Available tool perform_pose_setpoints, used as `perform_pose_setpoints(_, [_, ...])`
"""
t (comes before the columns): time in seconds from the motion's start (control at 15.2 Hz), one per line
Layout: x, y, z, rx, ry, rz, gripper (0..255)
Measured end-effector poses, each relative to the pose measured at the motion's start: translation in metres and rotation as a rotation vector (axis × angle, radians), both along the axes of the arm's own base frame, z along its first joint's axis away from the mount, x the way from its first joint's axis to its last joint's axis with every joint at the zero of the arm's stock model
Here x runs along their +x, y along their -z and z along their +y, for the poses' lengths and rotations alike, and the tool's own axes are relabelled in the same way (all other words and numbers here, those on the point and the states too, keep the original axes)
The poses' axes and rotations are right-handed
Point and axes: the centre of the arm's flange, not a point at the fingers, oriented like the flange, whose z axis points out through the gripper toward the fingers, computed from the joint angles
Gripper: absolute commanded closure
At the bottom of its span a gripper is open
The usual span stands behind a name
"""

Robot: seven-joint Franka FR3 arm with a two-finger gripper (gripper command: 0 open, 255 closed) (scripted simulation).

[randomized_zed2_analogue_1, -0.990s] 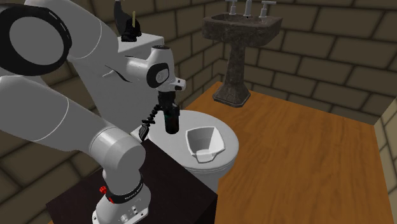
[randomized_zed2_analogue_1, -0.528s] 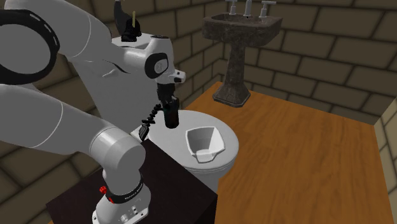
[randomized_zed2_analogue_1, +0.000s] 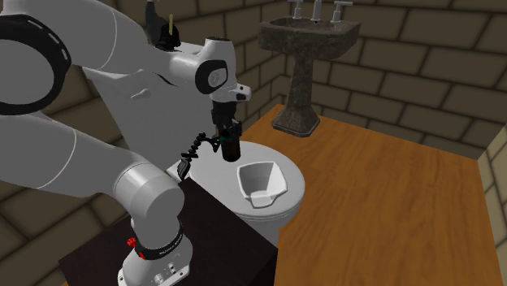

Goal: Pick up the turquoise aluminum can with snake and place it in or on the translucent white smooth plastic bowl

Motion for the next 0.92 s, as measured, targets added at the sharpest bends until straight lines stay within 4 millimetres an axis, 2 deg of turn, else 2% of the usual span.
perform_pose_setpoints(0.53, [0.040,-0.026,-0.094,0.000,0.000,0.000,255])
perform_pose_setpoints(0.59, [0.043,-0.023,-0.102,0.000,0.000,0.000,255])
perform_pose_setpoints(0.92, [0.047,0.001,-0.111,0.000,-0.001,0.001,255])
